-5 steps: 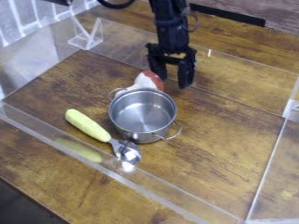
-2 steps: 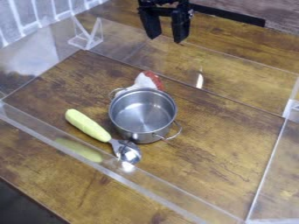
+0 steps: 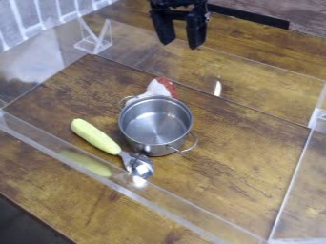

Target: Remove the mushroom from the silver pot and put it on the table

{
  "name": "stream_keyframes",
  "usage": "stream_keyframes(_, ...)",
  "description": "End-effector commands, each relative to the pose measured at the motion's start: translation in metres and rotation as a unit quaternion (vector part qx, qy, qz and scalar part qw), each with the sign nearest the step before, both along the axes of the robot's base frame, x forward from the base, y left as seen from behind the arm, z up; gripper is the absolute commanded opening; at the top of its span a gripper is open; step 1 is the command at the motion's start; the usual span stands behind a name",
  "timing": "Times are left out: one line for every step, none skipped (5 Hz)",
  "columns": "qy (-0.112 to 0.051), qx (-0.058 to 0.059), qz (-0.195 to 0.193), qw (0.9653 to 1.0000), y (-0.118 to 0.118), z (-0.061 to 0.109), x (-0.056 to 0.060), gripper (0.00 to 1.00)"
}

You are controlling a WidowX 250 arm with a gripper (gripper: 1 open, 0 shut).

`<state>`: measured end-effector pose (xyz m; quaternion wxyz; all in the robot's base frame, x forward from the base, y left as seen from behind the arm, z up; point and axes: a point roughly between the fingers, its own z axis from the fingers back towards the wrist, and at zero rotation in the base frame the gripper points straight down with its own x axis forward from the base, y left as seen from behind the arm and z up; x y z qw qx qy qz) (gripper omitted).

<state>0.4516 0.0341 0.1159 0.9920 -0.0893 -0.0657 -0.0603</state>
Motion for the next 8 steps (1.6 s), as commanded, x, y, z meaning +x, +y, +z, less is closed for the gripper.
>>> stream_keyframes(-0.05, 0.008, 0.004, 0.9987, 0.004, 0.048, -0.006, 1.0)
stream_keyframes(-0.048, 0.007, 0.003, 0.9988, 0.004, 0.048, -0.009, 1.0)
stream_keyframes(-0.05, 0.006, 0.002, 0.9987, 0.004, 0.052, -0.013, 1.0)
stream_keyframes(-0.057, 0.005, 0.001, 0.9984, 0.004, 0.06, -0.017, 1.0)
stream_keyframes(-0.046, 0.004, 0.001, 0.9989, 0.003, 0.054, -0.018, 1.0)
stream_keyframes(-0.035, 0.003, 0.001, 0.9994, 0.003, 0.048, -0.02, 1.0)
stream_keyframes(-0.024, 0.001, 0.001, 0.9997, 0.003, 0.04, -0.021, 1.0)
stream_keyframes(-0.017, 0.0, 0.001, 0.9999, 0.002, 0.037, -0.023, 1.0)
